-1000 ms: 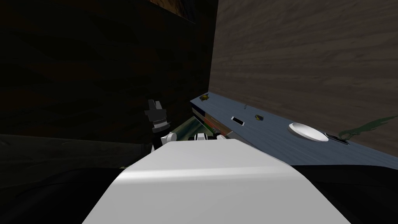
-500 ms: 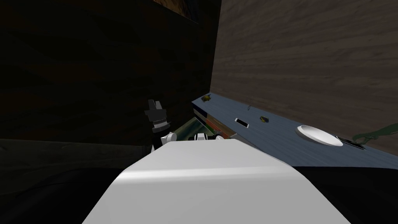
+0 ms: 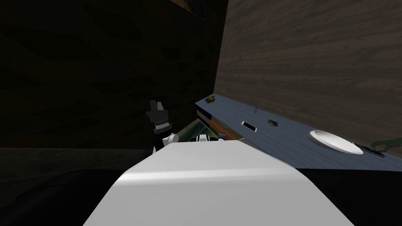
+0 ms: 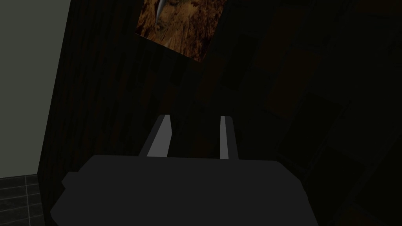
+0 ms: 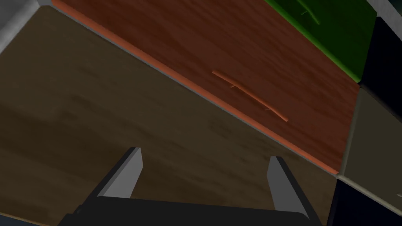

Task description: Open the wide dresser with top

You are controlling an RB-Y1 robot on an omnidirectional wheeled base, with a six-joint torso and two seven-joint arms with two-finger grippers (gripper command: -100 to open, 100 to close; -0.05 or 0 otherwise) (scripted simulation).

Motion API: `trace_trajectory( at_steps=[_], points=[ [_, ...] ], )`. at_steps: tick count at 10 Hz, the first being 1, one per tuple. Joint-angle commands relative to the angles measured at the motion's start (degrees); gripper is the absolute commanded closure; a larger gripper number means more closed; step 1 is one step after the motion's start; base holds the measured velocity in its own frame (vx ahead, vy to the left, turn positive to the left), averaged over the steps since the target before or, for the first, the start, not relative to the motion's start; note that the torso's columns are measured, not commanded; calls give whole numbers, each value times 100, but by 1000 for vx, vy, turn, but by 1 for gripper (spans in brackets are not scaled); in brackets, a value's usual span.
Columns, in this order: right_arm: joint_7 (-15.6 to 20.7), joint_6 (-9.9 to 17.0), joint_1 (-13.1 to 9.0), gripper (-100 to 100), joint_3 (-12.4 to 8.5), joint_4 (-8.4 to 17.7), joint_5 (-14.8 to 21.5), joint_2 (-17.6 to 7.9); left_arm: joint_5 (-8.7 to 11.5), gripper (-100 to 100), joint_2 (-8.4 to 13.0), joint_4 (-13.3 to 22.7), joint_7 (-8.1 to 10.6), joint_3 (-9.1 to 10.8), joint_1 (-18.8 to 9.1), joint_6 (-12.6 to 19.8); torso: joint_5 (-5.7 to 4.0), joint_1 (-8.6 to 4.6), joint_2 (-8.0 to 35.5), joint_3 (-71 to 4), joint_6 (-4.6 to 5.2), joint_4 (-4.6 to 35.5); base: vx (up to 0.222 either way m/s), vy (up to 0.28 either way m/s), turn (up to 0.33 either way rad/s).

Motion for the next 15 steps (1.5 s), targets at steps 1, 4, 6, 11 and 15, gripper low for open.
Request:
trace_trajectory(
  at_steps=[1,4,6,11,15],
  points=[
    [-8,355,-100,-100,134,412,324,2,0,0,0,0,0,0,0,0,-1,-4,4,3,0,1,47,54,13],
    [17,689,-185,-100,239,827,561,-6,0,0,0,0,0,0,0,0,4,18,-19,-11,-1,-4,68,70,7],
    [41,970,-267,-100,339,1142,789,-18,0,0,0,0,0,0,0,0,2,7,-7,-3,-1,-1,63,69,7],
    [106,1706,-491,-100,613,1968,1408,-87,0,0,0,0,0,0,0,0,2,6,-6,-4,0,-2,59,65,8],
    [142,2162,-615,-100,767,2428,1756,-170,0,0,0,0,0,0,0,0,1,4,-1,0,0,0,46,54,6]
  ],
)
